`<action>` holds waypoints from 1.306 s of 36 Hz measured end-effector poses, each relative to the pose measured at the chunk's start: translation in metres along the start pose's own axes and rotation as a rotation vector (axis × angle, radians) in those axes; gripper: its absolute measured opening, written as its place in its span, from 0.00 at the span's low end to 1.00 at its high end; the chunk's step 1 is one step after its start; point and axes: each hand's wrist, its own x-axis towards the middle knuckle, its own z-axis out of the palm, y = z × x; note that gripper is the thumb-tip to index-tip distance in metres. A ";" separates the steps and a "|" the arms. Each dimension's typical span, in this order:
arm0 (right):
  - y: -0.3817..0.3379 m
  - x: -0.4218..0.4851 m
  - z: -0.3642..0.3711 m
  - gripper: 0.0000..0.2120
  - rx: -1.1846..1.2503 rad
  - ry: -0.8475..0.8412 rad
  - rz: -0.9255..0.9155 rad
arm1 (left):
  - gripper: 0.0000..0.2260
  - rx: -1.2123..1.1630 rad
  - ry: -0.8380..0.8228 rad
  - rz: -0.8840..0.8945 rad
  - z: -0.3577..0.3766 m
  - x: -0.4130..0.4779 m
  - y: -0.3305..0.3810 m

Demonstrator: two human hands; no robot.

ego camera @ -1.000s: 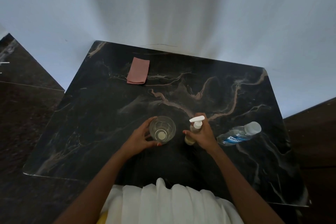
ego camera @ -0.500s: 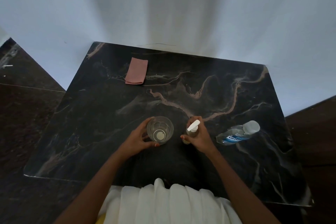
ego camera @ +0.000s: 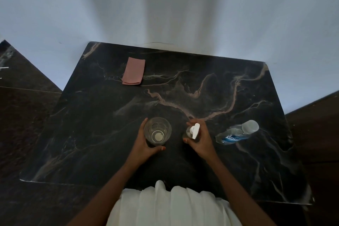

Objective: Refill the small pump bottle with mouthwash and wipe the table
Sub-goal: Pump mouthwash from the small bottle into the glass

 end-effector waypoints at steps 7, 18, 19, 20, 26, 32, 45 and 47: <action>0.009 -0.010 0.016 0.36 -0.103 0.208 0.109 | 0.45 0.020 0.133 0.040 0.010 0.000 -0.001; 0.006 -0.005 0.020 0.25 -0.075 0.312 0.142 | 0.40 0.062 0.177 0.023 0.008 0.007 0.003; 0.004 -0.002 0.019 0.24 -0.067 0.314 0.136 | 0.40 0.060 0.179 0.026 0.008 0.009 0.004; 0.002 0.001 0.018 0.24 -0.060 0.316 0.128 | 0.40 0.058 0.180 0.032 0.008 0.012 0.005; -0.015 0.036 0.013 0.24 -0.005 0.349 0.102 | 0.39 0.042 0.207 0.071 0.003 0.040 0.021; -0.030 0.085 0.011 0.23 0.036 0.418 0.043 | 0.37 0.056 0.232 0.119 -0.010 0.090 0.045; -0.035 0.188 0.008 0.24 -0.004 0.399 0.032 | 0.40 0.088 0.274 0.151 -0.022 0.200 0.077; -0.035 0.201 0.009 0.25 -0.019 0.401 0.046 | 0.41 0.094 0.275 0.148 -0.021 0.211 0.078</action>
